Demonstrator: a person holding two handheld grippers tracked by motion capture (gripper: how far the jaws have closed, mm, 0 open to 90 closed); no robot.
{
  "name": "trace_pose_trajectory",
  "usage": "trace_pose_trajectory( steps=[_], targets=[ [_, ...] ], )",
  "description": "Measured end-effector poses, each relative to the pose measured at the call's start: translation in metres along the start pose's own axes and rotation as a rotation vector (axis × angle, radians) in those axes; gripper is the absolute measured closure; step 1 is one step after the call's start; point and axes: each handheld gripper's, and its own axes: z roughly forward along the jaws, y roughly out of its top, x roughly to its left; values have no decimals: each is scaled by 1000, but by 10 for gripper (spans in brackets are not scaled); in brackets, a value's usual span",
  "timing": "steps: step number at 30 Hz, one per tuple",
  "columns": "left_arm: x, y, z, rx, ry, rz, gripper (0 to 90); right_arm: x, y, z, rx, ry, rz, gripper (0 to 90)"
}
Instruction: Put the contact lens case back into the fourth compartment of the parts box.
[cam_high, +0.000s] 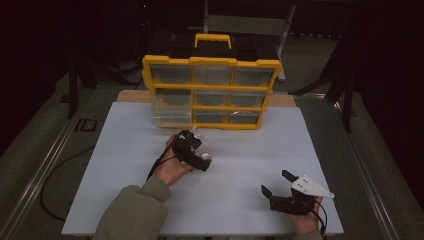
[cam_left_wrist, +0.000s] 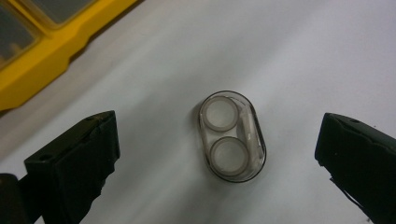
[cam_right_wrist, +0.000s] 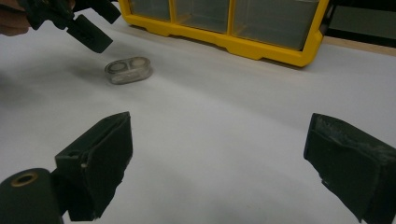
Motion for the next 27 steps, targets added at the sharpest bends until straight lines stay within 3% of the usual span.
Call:
trace_pose_trajectory(
  steps=[18,27],
  targets=[
    [0,3,14,55,-48,-19,16,-1,0,0,-1,7,7,78],
    [0,3,23,121,-56,-50,66,-1,0,0,-3,4,6,78]
  ],
)
